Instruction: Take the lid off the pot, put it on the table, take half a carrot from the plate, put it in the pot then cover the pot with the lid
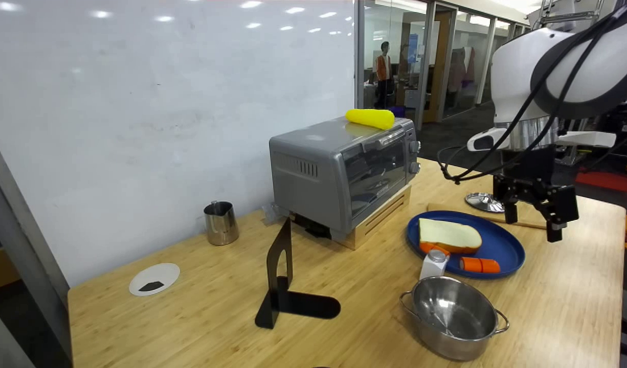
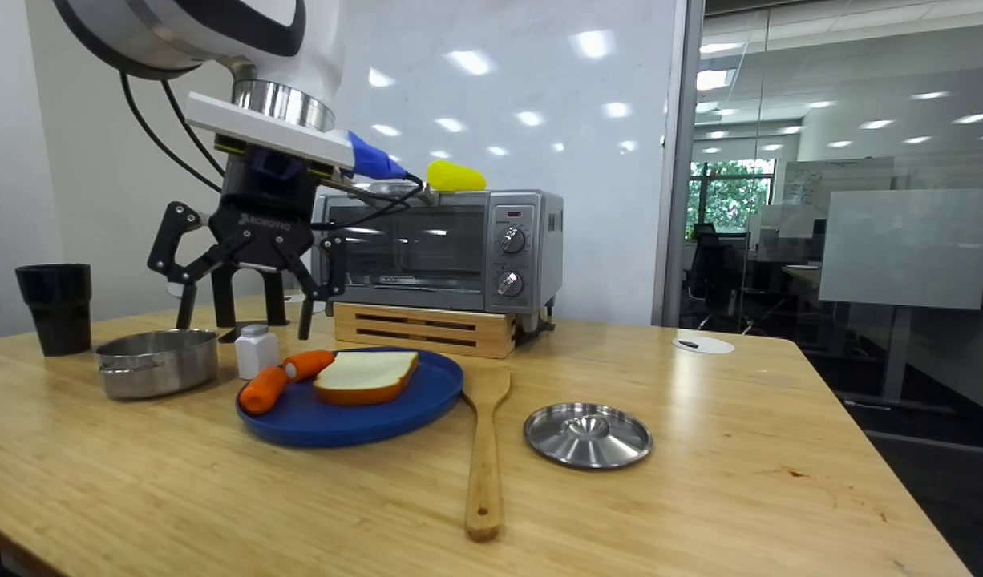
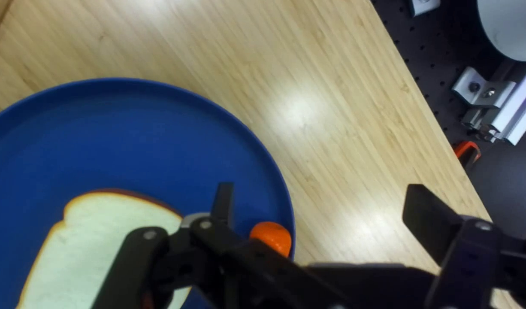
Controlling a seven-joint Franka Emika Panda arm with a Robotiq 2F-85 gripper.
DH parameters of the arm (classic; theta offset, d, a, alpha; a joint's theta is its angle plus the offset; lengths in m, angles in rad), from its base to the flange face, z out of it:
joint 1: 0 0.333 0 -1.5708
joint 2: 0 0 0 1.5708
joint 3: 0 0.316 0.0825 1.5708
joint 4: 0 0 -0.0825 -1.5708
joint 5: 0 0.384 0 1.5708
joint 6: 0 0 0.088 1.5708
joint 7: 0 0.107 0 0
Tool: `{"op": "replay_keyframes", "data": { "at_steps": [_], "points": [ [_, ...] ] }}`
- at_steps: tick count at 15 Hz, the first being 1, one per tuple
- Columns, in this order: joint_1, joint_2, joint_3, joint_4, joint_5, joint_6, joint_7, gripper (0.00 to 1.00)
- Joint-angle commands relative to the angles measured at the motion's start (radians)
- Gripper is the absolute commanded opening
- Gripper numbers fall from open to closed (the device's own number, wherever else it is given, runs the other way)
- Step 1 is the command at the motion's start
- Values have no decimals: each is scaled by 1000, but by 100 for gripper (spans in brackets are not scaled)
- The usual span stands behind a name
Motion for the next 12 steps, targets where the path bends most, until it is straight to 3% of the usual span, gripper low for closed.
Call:
{"op": "replay_keyframes", "data": {
  "at_steps": [1,7,12],
  "points": [
    [5,79,11,8,55,93,-48,100],
    [18,165,61,24,142,193,-34,100],
    [8,203,83,26,151,256,-25,100]
  ]
}}
